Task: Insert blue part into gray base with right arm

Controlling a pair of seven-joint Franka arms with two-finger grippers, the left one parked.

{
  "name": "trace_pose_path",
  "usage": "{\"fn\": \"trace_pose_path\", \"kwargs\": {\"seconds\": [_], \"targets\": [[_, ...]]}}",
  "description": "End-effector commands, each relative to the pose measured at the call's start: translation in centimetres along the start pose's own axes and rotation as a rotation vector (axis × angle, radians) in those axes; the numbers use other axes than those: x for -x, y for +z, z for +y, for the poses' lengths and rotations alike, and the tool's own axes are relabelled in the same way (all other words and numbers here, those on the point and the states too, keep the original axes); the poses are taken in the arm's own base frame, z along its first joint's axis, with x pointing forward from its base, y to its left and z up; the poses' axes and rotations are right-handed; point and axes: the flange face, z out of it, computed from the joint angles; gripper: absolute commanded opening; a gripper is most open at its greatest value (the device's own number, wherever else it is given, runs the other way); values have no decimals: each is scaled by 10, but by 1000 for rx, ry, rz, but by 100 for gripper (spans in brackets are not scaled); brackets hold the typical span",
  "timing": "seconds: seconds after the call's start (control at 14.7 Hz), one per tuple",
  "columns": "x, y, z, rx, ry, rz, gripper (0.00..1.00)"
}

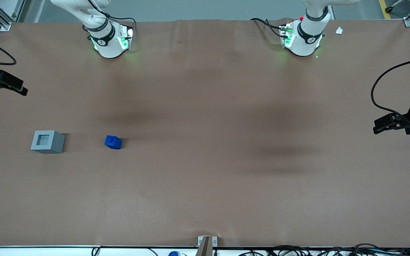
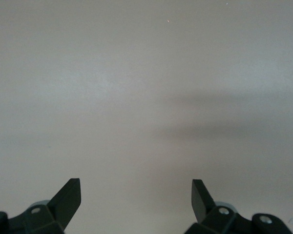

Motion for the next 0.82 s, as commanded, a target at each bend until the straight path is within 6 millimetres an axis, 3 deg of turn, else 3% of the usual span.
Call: {"fn": "trace_pose_path", "kwargs": {"seconds": [0.0,0.27,0.48,0.75], "targets": [[-2,25,-21,0,-22,-10,100],[-9,66,-47,2,-11,4,100],[-9,93,-86,5,24,16,100],[-14,148,-112,3,47,41,100]]}}
